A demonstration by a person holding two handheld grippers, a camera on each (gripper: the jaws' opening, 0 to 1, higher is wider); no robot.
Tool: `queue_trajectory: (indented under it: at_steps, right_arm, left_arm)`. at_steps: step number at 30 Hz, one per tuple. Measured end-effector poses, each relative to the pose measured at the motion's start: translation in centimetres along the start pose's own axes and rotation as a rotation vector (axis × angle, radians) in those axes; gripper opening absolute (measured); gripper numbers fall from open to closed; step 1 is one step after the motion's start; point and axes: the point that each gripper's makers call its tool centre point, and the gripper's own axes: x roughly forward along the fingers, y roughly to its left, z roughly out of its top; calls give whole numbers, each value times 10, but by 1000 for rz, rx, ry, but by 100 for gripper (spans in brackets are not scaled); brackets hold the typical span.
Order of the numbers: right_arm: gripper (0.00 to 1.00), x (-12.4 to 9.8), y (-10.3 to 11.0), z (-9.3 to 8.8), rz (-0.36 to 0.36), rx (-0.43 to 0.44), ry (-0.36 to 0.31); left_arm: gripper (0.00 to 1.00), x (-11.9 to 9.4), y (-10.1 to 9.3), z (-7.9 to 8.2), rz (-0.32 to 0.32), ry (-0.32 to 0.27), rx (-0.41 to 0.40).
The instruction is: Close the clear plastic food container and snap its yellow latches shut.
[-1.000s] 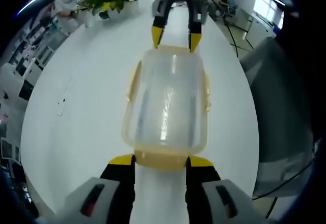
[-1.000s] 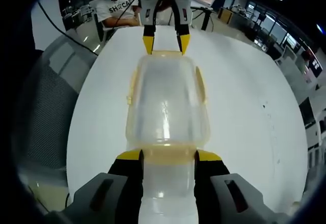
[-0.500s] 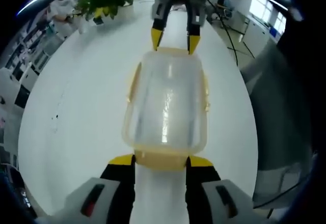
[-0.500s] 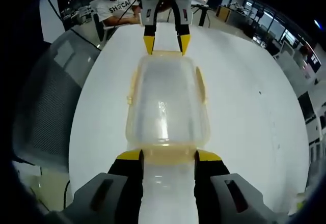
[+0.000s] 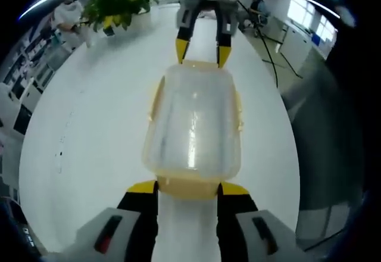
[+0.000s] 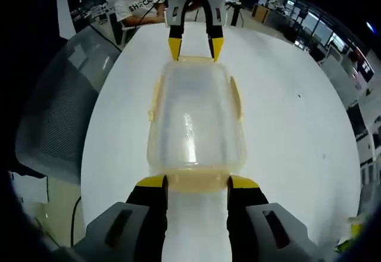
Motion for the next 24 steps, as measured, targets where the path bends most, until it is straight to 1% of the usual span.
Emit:
queue_trajectory:
  at_steps: [6,17,21,24]
  right_arm:
    - [36,-1,1,-8,5,10,10]
    - [36,5,1,-9,11,23,6]
    - [36,4,0,-11,7,19,17]
    - [36,3,1,-13,9,23,11]
  left_arm:
    - [33,5,-2,5,-10,-8,1]
    - [33,8,-1,1,-13,2,1]
    - [33,10,-1,3,-16,1,-1]
    - [33,11,-1,4,-21,-2,-5]
